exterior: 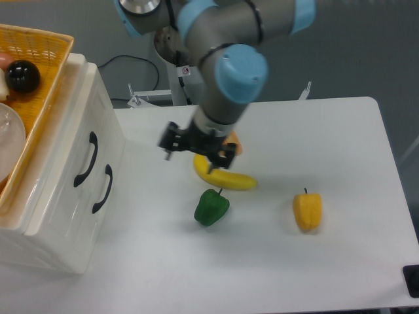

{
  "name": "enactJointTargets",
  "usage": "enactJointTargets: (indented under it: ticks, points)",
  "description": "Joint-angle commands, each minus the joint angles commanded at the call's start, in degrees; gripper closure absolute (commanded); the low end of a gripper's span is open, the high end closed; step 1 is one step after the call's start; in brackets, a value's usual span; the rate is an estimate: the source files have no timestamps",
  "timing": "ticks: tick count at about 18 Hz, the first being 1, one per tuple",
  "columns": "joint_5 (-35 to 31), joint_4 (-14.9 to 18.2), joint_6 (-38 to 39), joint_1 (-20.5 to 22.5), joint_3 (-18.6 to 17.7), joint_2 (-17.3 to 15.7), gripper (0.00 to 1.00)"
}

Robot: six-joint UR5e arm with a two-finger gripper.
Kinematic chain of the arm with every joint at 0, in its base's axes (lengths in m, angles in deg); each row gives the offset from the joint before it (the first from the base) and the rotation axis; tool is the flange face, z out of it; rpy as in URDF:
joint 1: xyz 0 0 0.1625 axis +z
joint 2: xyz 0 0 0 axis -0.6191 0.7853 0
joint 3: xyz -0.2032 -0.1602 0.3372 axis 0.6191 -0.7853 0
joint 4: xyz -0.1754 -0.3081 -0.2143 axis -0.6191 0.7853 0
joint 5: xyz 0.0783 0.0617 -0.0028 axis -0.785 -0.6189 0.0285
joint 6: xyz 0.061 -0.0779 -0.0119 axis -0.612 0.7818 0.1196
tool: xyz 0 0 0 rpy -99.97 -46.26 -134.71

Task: Slide the top white drawer open
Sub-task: 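Move the gripper across the table toward the upper drawer's black handle, then lower the gripper onto the upper drawer's black handle and close it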

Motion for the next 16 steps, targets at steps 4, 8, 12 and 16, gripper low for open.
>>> enactJointTargets:
  ticks: [4, 8, 12, 16]
  points:
    - [3.17, -0.09, 0.36, -0.71, -0.18, 0.09, 0.0]
    - [3.44, -0.09, 0.27, -0.71, -0.53, -0.09, 0.0]
    - [4.14, -0.44, 0.36, -1.85, -1.06, 0.35, 0.0]
    - [4.23, -1.58, 2.21, -3.79, -1.67, 0.7, 0.0]
